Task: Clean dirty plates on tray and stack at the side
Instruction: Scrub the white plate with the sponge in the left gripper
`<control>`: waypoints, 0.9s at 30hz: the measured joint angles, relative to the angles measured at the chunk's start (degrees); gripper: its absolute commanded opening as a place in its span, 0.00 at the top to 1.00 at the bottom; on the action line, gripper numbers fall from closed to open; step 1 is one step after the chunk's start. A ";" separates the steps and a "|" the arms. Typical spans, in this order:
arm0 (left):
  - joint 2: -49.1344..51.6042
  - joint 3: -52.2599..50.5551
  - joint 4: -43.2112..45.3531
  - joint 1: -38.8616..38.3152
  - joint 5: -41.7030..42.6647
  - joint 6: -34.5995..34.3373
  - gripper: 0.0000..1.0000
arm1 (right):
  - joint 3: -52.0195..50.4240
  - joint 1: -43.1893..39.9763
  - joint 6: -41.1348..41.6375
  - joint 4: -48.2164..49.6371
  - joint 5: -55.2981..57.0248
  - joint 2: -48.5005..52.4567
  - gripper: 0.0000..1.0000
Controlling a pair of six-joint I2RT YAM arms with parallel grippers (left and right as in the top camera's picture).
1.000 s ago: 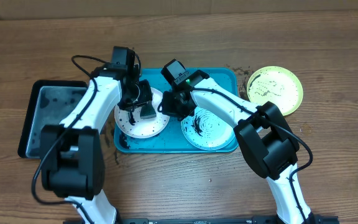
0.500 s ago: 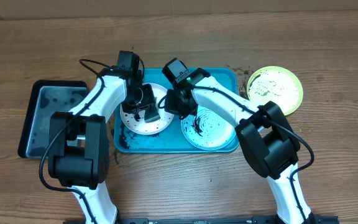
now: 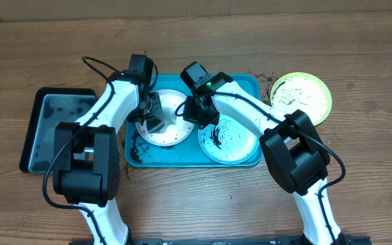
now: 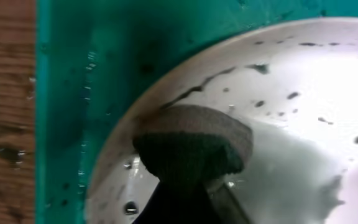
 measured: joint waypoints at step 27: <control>5.20 4.98 -0.20 1.60 10.10 -2.80 0.96 | 0.20 -1.16 0.68 0.24 2.82 0.00 0.96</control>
